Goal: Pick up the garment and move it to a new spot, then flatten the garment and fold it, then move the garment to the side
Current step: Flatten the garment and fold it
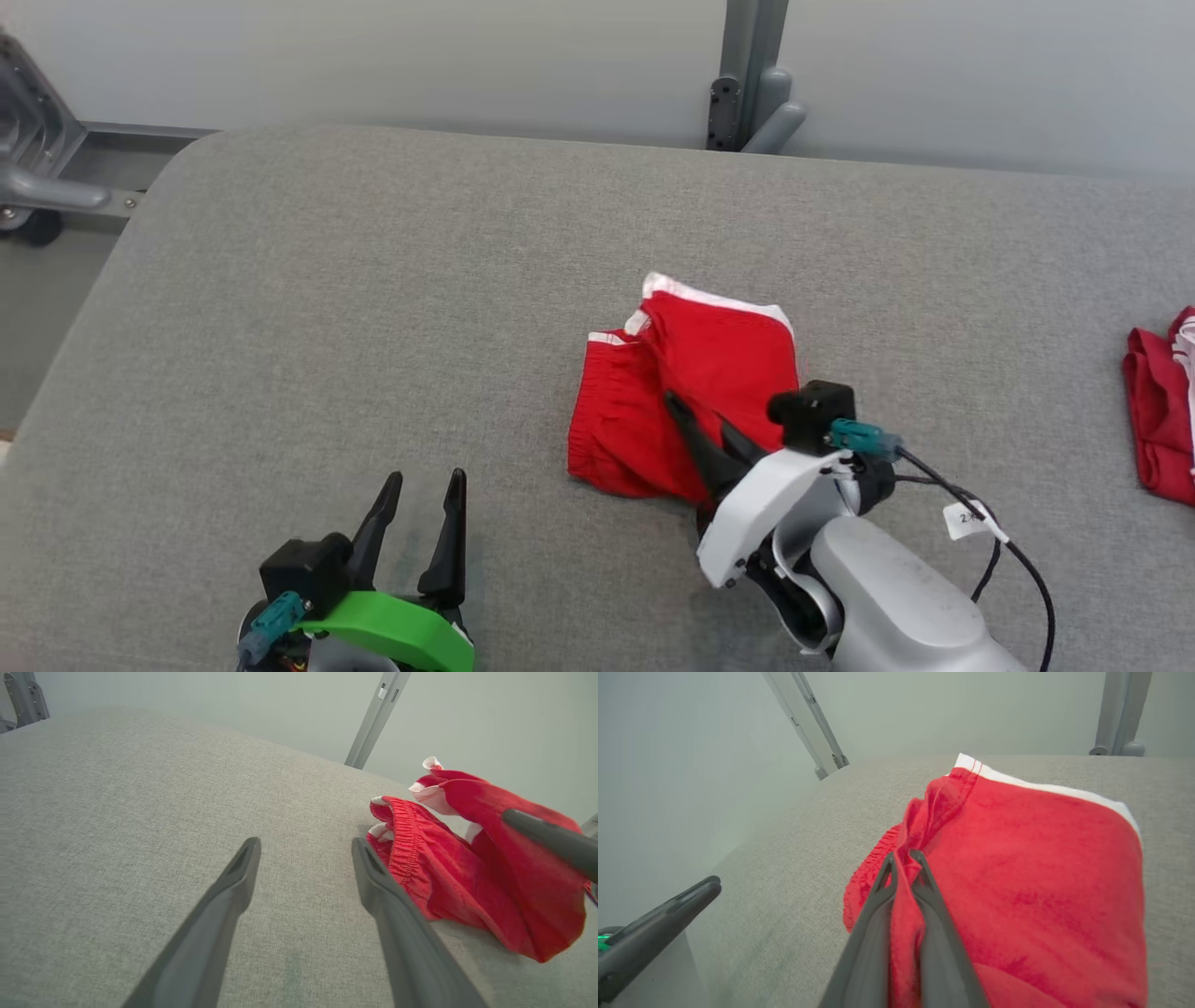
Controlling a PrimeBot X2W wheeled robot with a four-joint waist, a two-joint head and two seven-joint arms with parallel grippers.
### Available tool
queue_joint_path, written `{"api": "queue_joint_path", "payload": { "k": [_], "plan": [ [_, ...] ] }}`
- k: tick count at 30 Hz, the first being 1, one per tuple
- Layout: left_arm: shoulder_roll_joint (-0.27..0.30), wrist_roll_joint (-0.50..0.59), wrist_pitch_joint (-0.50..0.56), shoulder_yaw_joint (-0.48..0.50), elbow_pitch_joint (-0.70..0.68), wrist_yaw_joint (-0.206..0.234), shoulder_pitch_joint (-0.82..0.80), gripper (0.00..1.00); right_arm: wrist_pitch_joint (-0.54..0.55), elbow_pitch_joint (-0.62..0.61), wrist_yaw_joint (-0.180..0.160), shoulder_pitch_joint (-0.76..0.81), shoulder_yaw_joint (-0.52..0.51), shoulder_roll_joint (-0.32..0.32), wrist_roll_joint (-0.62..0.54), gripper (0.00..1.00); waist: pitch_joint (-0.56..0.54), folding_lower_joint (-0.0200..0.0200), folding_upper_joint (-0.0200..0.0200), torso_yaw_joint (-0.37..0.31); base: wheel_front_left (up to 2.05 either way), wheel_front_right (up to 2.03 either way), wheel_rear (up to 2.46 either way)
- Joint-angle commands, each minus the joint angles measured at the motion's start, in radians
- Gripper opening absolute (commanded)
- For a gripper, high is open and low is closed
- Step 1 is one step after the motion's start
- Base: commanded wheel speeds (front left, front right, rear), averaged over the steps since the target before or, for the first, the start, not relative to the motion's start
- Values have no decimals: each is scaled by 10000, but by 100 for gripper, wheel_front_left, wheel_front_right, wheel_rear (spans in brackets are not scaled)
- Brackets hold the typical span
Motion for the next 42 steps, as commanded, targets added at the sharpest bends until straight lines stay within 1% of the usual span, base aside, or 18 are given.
{"api": "queue_joint_path", "payload": {
  "k": [1,3,5,6,7,10,14,15,16,18,21,25,27,29,33,37,42],
  "plan": [
    [32,14,-24,-31,0,-29,-119,100,74,72,-3,-120,309,9,117,0,72,1,73,277,0,0,0],
    [30,-9,-24,-83,18,-29,-138,100,63,245,-3,-238,780,17,175,0,71,1,73,392,0,0,0],
    [32,-34,-24,-103,45,-29,-171,100,9,306,-3,-314,1245,40,470,0,57,1,73,467,0,0,0],
    [32,-36,-24,-109,58,-29,-182,100,-46,341,-3,-359,1454,45,620,6,57,1,73,487,0,0,0],
    [32,-26,-24,-82,74,-29,-215,100,-189,412,-3,-444,1714,24,956,100,38,1,73,482,0,0,0],
    [32,118,-24,131,72,-29,-187,100,-431,328,-3,-487,1987,32,1483,100,-48,1,73,275,0,0,0],
    [29,309,-22,586,-49,-29,13,100,-621,709,-3,-433,1778,26,1371,100,-247,1,73,-279,0,0,0],
    [29,309,-22,586,-49,-29,13,100,-621,709,-3,-433,1778,26,1371,100,-247,1,73,-279,0,0,0],
    [30,324,-22,676,-74,-29,79,100,-647,834,-3,-343,1639,37,1280,100,-295,1,73,-429,0,0,0],
    [30,412,-22,895,-136,-29,167,100,-668,1022,-3,-206,1156,33,969,100,-385,1,73,-758,0,0,0],
    [29,547,-24,1137,-199,-30,260,100,-666,992,-3,237,16,37,259,100,-484,1,73,-1236,0,0,0],
    [33,690,-22,1459,-243,-30,386,100,-668,713,-3,969,-1266,40,-829,100,-527,1,73,-1793,0,0,0],
    [32,734,-22,1584,-258,-28,422,100,-671,526,-3,1294,-1736,37,-1419,100,-535,1,73,-2000,0,0,0],
    [35,801,-22,1671,-254,-28,445,100,-670,365,-3,1651,-2210,37,-1765,100,-553,1,73,-2172,0,0,0],
    [36,950,-22,1921,-269,-28,522,100,-670,-31,-3,2129,-2907,45,-2347,100,-602,1,73,-2405,0,0,0],
    [35,1182,-22,2165,-382,10,672,100,-669,-615,-3,2486,-3422,49,-2520,100,-687,1,73,-2509,0,0,0],
    [35,1417,-22,2321,-492,45,873,100,-668,-1269,-3,2804,-3816,45,-2594,100,-869,1,73,-2559,0,0,0]
  ]
}}
